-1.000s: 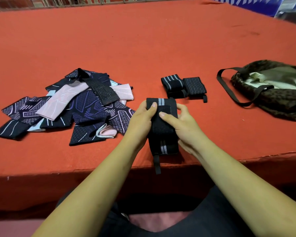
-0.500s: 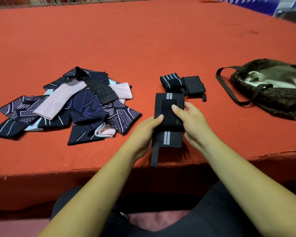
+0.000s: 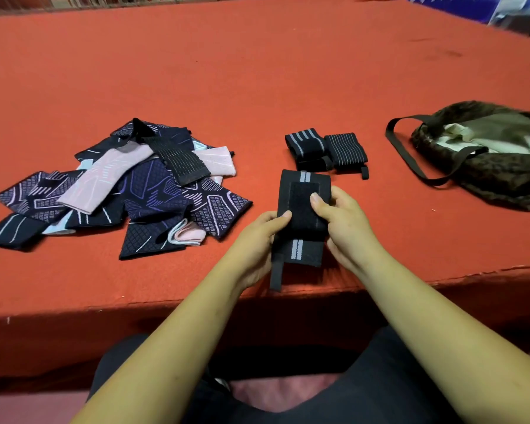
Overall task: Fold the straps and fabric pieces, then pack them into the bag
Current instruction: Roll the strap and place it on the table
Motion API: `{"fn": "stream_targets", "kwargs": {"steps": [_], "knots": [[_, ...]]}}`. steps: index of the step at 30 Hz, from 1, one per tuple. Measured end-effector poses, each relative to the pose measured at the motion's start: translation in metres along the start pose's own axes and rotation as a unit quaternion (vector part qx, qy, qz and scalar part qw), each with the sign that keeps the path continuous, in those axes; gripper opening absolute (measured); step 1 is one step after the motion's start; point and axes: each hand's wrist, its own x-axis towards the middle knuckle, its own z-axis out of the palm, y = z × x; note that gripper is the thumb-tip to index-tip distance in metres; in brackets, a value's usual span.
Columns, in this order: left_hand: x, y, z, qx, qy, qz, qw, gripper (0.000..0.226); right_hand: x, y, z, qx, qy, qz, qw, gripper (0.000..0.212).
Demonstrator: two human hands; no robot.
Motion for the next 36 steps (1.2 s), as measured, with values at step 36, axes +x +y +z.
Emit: {"fn": "stream_targets", "kwargs": {"steps": [36], "knots": [[0.138,0.066,0.020,0.078,0.169,0.121,0.975,0.025,0.100,-0.014,-0.016,-0.054,0.014,0.068,0.996,0.009]]}}
